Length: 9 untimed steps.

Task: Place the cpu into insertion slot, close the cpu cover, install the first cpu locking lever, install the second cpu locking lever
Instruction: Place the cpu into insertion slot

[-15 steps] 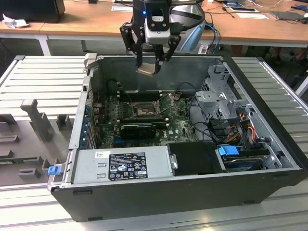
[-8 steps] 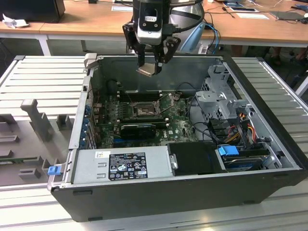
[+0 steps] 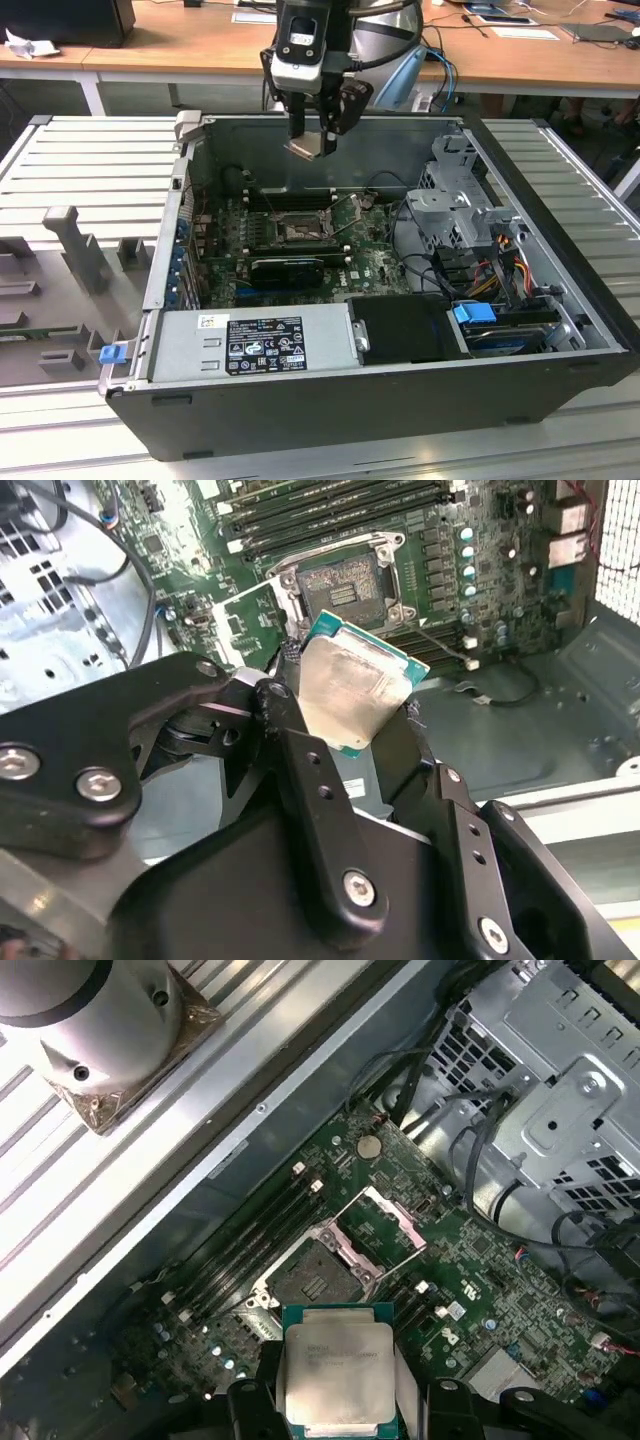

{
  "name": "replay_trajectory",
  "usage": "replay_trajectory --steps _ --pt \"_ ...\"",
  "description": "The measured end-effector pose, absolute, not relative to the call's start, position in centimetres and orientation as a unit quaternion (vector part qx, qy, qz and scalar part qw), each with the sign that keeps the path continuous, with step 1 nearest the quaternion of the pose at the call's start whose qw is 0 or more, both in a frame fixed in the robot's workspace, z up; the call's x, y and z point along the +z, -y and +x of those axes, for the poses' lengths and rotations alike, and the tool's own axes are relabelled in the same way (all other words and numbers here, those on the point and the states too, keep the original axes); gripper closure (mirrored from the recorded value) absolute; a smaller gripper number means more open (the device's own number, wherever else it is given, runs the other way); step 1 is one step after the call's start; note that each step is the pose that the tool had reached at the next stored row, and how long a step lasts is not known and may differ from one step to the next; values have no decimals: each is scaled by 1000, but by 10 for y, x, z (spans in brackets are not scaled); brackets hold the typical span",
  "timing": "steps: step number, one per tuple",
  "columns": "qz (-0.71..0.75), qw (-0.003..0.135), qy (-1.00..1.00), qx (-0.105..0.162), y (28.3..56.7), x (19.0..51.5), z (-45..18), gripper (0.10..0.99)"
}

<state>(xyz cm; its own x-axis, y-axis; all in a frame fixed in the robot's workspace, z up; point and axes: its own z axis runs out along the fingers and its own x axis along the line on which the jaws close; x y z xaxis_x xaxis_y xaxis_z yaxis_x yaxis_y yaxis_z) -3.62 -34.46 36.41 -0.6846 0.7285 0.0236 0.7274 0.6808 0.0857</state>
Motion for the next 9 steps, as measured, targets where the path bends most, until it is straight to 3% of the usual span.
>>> replay_trajectory --steps 9 --pt "513 12 -857 42 345 361 -36 557"
